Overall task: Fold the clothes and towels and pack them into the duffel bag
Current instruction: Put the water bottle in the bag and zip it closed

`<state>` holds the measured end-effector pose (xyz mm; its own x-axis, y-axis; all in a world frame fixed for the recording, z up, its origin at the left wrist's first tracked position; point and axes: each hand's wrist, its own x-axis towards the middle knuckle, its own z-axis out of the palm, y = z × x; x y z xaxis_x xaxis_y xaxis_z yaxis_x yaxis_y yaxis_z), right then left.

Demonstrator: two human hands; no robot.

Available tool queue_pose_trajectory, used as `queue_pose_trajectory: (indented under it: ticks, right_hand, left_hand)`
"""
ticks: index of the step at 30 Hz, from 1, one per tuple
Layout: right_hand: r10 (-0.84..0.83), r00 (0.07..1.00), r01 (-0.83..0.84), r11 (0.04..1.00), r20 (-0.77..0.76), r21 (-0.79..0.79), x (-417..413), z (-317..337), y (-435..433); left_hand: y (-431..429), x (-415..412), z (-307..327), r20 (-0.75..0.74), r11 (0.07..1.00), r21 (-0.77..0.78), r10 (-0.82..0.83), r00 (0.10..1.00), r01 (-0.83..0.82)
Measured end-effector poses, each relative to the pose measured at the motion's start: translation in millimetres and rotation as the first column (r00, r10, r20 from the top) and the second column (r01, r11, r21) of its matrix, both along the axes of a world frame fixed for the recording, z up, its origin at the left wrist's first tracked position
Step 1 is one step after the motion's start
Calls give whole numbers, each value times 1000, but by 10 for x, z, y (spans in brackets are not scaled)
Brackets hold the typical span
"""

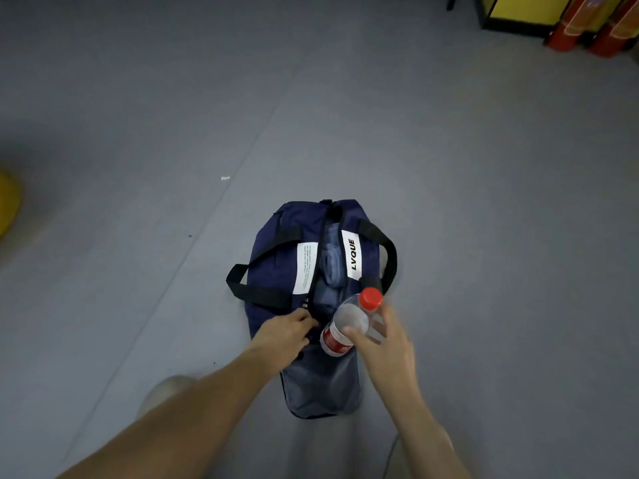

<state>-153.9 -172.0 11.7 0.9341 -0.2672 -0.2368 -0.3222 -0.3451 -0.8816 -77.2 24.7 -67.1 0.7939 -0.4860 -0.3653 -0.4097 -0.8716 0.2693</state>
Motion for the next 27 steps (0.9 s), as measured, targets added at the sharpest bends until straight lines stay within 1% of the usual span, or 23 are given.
queue_pose_trajectory:
  ticks: [2, 5, 10, 11, 13, 15, 16, 18, 21, 25, 27]
  right_hand:
    - [-10, 999, 8, 1000, -48, -27, -41, -187, -75]
    - [-5, 997, 0, 998, -75, -66, -50, -379, -76]
    - [-33, 997, 27, 996, -72, -81, -19, -568, -47]
    - [-38, 996, 31, 996, -75, -89, -23, -592, -57]
    - [-48, 996, 41, 994, -69, -101, -41, -631, -53]
    - [-59, 996, 51, 993, -71, -109, -99, -676, -39]
    - [-66, 995, 58, 992, -70, -112, -139, -707, -19]
    - [-82, 994, 75, 993, -67, -94, -198, -765, 43]
    - [-50, 998, 47, 995, -36, -84, -178, -760, 195]
    - [36, 998, -30, 991, 46, -134, 8, -769, 404]
    - [66, 994, -46, 978, 89, -205, 137, -844, 479]
  left_hand:
    - [-154, -1, -241, -35, 995, 78, -64, 997, 67]
    - [-288, 55, -469, -5, 984, 151, -99, 995, 98]
    - [-257, 228, -576, 53, 988, 107, -120, 991, 114]
    - [-251, 254, -571, 63, 991, 67, -122, 991, 118]
    - [-215, 279, -551, 120, 989, -96, -103, 987, 115]
    - [-178, 301, -471, 162, 967, -248, -11, 987, 52]
    - [-167, 332, -400, 149, 954, -299, 43, 988, 3]
    - [-169, 401, -240, 111, 935, -349, 107, 988, -62]
    - [-186, 449, -62, 79, 912, -400, 129, 988, -87]
    - [-162, 518, 262, -13, 819, -546, 202, 979, -176]
    - [-152, 583, 446, -76, 780, -580, 236, 969, -235]
